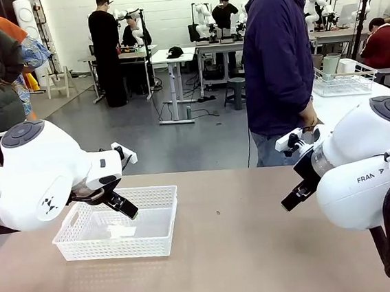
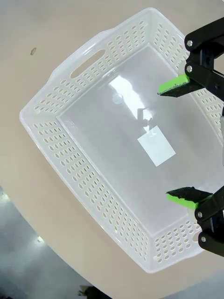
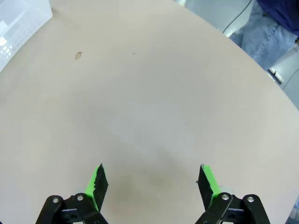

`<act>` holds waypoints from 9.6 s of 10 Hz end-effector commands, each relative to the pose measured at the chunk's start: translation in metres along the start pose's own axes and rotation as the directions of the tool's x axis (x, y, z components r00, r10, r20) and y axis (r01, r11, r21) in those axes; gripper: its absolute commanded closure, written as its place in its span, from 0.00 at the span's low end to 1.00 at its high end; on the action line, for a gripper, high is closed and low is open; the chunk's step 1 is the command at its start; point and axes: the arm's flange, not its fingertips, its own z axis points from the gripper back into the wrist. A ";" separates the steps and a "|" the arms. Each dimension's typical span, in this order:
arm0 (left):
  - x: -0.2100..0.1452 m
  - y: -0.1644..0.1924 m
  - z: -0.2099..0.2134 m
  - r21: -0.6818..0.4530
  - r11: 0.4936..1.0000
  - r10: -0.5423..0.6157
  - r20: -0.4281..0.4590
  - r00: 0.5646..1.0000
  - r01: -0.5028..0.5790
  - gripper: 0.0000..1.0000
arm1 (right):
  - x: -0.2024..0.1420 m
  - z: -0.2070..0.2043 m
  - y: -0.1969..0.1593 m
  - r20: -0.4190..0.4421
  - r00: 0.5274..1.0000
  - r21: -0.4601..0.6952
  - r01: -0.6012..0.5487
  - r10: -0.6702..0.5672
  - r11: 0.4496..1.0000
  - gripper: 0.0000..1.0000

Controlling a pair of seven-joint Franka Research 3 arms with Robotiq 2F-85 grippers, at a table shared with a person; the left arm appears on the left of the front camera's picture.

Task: Clean and organize the cups into the basket.
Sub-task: Pick up the Organizing basket and move it to the center of the table, then pick up the Reusable plastic cup from the right side of the table and place it inside the Organizing basket.

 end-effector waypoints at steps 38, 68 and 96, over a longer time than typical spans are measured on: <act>-0.012 0.104 0.184 -0.698 0.659 0.407 0.020 0.913 -0.279 0.00 | -0.069 0.199 -0.031 0.015 0.762 0.606 0.508 -0.648 0.611 0.00; -0.170 0.293 0.157 -0.786 0.253 0.799 -0.158 0.580 -0.564 0.00 | -0.294 0.207 -0.193 -0.082 0.547 0.882 0.429 -0.833 0.194 0.00; -0.170 0.293 0.157 -0.786 0.253 0.799 -0.158 0.580 -0.564 0.00 | -0.294 0.207 -0.193 -0.082 0.547 0.882 0.429 -0.833 0.194 0.00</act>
